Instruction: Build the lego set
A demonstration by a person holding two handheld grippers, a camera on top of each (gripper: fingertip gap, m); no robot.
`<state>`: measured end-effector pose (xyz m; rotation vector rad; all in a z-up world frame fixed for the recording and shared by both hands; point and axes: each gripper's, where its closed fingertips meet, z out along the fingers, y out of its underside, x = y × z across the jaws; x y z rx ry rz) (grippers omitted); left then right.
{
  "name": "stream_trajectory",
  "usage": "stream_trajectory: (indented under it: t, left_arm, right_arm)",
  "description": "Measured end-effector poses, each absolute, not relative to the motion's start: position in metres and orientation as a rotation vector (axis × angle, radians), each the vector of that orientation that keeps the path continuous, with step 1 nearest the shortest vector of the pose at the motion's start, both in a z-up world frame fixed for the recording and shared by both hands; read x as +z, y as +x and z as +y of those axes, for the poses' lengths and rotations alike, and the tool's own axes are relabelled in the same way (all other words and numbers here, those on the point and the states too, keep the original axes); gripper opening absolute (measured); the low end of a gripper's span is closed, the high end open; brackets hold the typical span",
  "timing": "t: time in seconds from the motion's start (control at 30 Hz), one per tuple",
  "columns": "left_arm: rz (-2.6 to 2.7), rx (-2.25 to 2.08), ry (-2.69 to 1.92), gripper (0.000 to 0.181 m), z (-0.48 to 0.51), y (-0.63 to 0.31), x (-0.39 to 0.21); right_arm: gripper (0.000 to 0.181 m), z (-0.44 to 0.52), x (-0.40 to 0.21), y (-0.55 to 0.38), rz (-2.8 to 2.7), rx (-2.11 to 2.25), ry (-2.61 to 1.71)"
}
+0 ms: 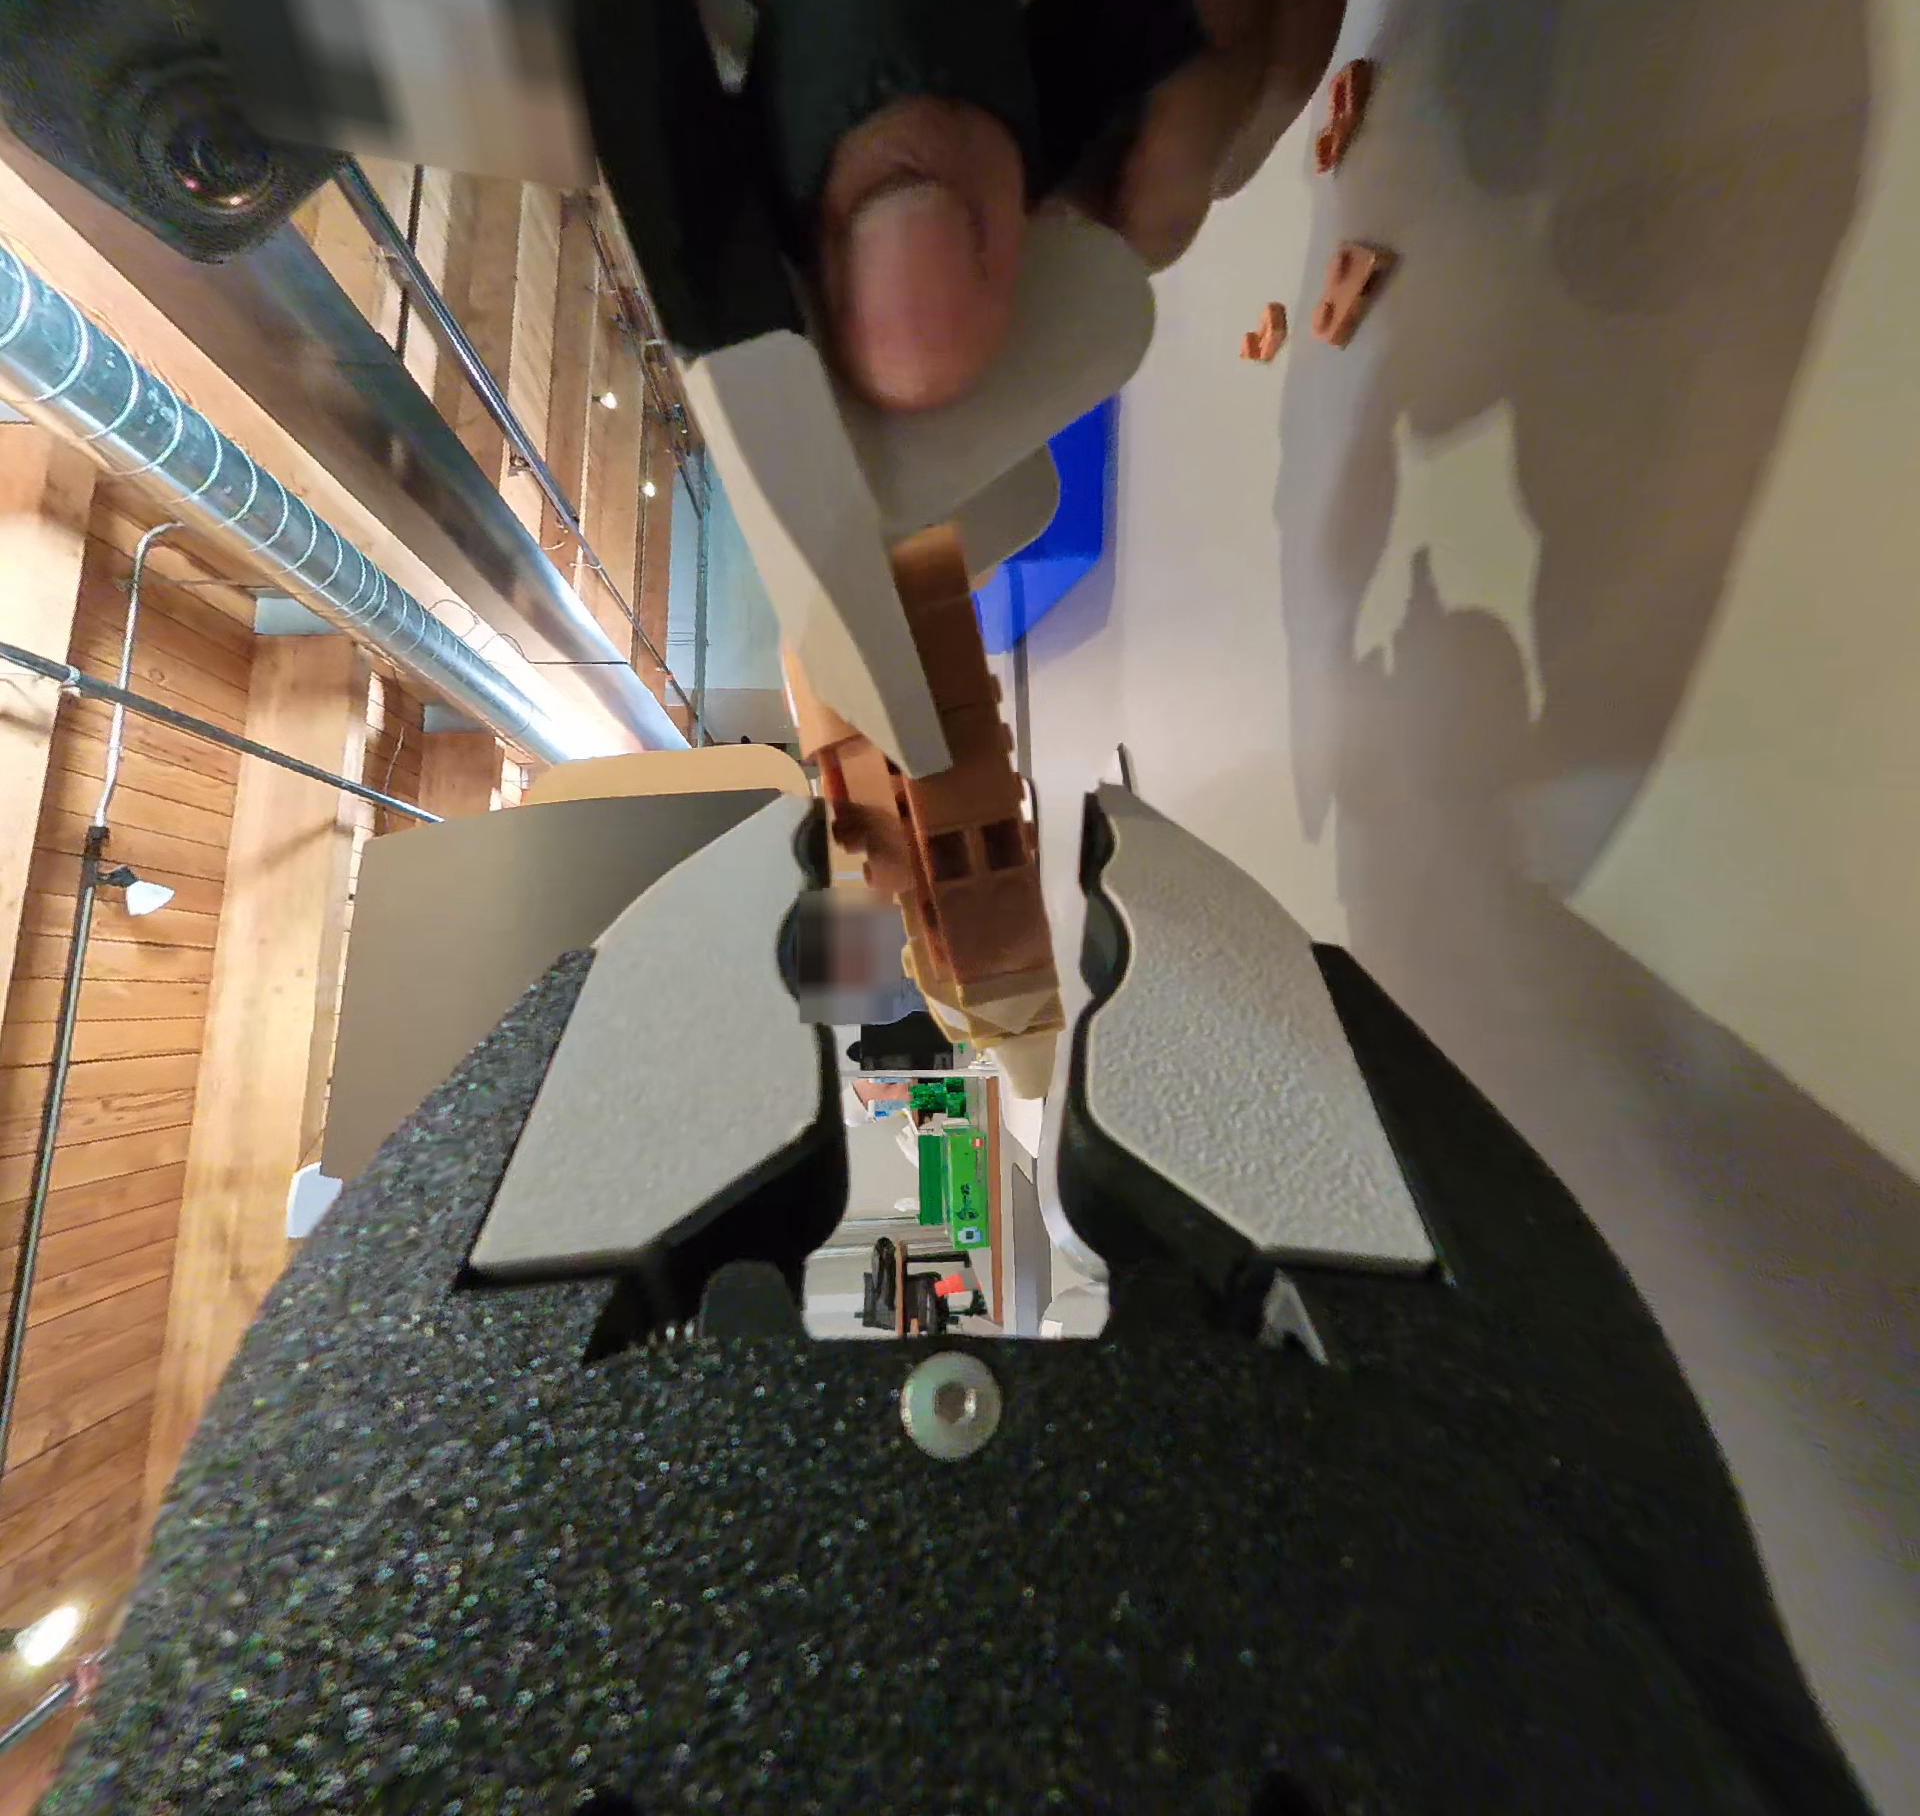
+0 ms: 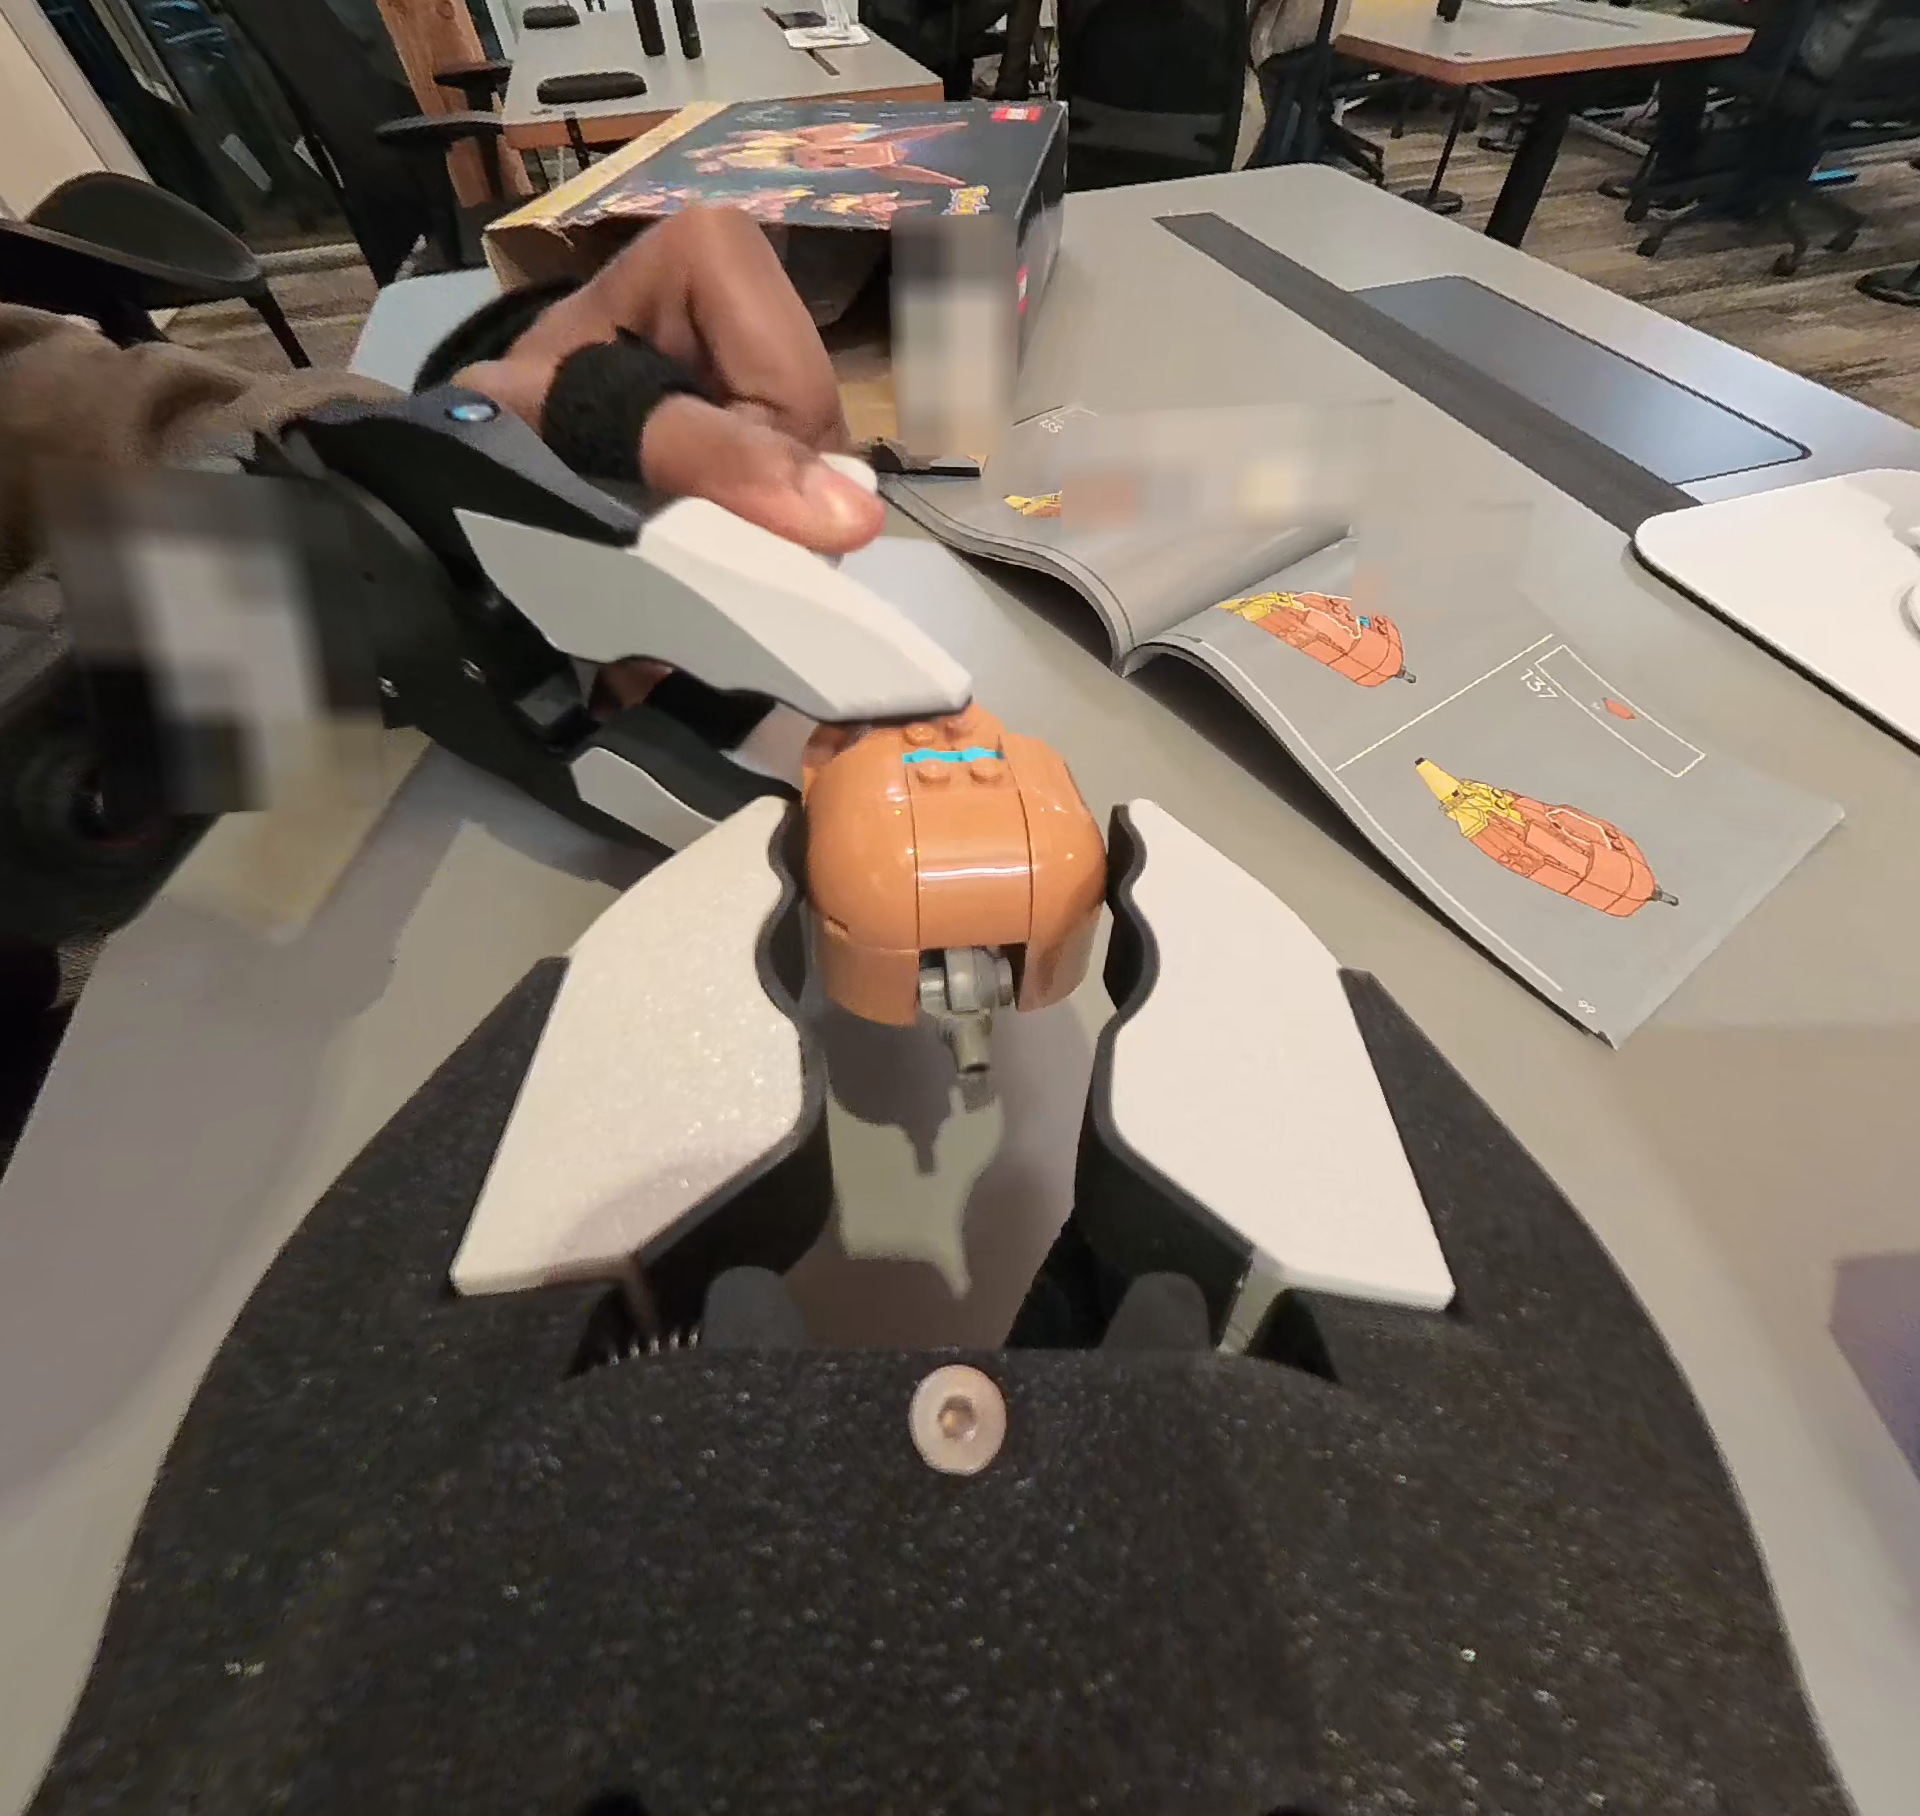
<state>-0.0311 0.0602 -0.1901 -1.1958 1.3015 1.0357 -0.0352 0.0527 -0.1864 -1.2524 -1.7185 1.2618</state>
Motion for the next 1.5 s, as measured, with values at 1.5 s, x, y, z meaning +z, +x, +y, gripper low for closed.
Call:
stream_trajectory:
  t: [1.5]
  left_arm:
    - [1.177,0.267,-1.684,0.053,0.038,-0.052,-0.242]
  right_arm:
    - [0.056,0.068,-0.266,-0.014,-1.995,0.788,-1.533]
